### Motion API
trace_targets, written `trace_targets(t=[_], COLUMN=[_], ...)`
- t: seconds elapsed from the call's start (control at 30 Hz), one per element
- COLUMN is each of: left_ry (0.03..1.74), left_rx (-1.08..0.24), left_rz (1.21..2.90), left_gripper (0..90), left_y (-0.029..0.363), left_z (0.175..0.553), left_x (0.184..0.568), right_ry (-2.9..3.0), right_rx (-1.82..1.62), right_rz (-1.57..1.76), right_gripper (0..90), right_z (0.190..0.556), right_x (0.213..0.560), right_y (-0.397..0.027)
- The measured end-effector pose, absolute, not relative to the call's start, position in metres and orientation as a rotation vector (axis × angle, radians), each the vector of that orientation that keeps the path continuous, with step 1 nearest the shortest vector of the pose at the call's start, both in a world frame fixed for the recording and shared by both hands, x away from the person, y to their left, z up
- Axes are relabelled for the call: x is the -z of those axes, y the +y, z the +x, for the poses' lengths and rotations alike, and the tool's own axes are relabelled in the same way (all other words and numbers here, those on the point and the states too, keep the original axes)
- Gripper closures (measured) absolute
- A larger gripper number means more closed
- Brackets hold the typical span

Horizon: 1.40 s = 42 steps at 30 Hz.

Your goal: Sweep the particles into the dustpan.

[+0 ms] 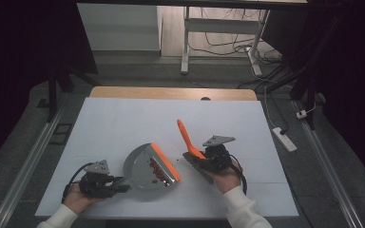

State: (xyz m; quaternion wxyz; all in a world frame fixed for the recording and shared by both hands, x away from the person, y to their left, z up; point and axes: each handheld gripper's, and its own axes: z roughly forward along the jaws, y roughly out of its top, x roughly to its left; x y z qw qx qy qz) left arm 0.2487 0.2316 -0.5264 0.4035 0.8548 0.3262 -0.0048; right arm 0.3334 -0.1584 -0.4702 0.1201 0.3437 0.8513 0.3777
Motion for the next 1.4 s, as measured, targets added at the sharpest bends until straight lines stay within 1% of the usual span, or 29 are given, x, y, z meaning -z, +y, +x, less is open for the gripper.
trace_targets(t=[0.2, 0.4, 0.5, 0.7, 0.83, 1.03, 1.1, 1.13, 1.2, 1.27, 1.4], left_ry=[0.851, 0.878, 0.877, 0.894, 0.901, 0.898, 0.898, 0.901, 0.900, 0.900, 0.900], left_rx=[0.000, 0.010, 0.023, 0.037, 0.039, 0.042, 0.041, 0.041, 0.041, 0.042, 0.041], left_rz=[2.125, 2.132, 2.152, 2.184, 2.197, 2.208, 2.210, 2.206, 2.210, 2.210, 2.209], left_gripper=[61.4, 61.4, 61.4, 61.4, 61.4, 61.5, 61.5, 61.5, 61.5, 61.5, 61.5], left_y=[0.233, 0.234, 0.233, 0.231, 0.230, 0.230, 0.229, 0.229, 0.229, 0.229, 0.229], left_z=[0.244, 0.242, 0.243, 0.245, 0.246, 0.246, 0.247, 0.246, 0.246, 0.246, 0.246], left_x=[0.525, 0.526, 0.526, 0.528, 0.529, 0.529, 0.528, 0.528, 0.528, 0.528, 0.528], right_ry=[2.470, 2.453, 2.450, 2.498, 2.520, 2.576, 2.636, 2.696, 2.690, 2.643, 2.528], right_rx=[-1.138, -1.133, -1.096, -1.005, -0.949, -0.956, -1.031, -1.135, -1.155, -1.150, -1.147], right_rz=[0.977, 0.995, 0.994, 0.957, 0.930, 0.857, 0.849, 0.858, 0.826, 0.790, 0.890], right_gripper=[70.2, 70.2, 70.2, 70.2, 70.3, 70.0, 70.2, 70.3, 70.2, 70.2, 70.2], right_z=[0.332, 0.334, 0.340, 0.357, 0.359, 0.346, 0.341, 0.338, 0.332, 0.329, 0.340], right_x=[0.464, 0.464, 0.466, 0.480, 0.483, 0.484, 0.484, 0.484, 0.480, 0.471, 0.463], right_y=[-0.167, -0.174, -0.172, -0.141, -0.120, -0.096, -0.091, -0.089, -0.085, -0.087, -0.110])
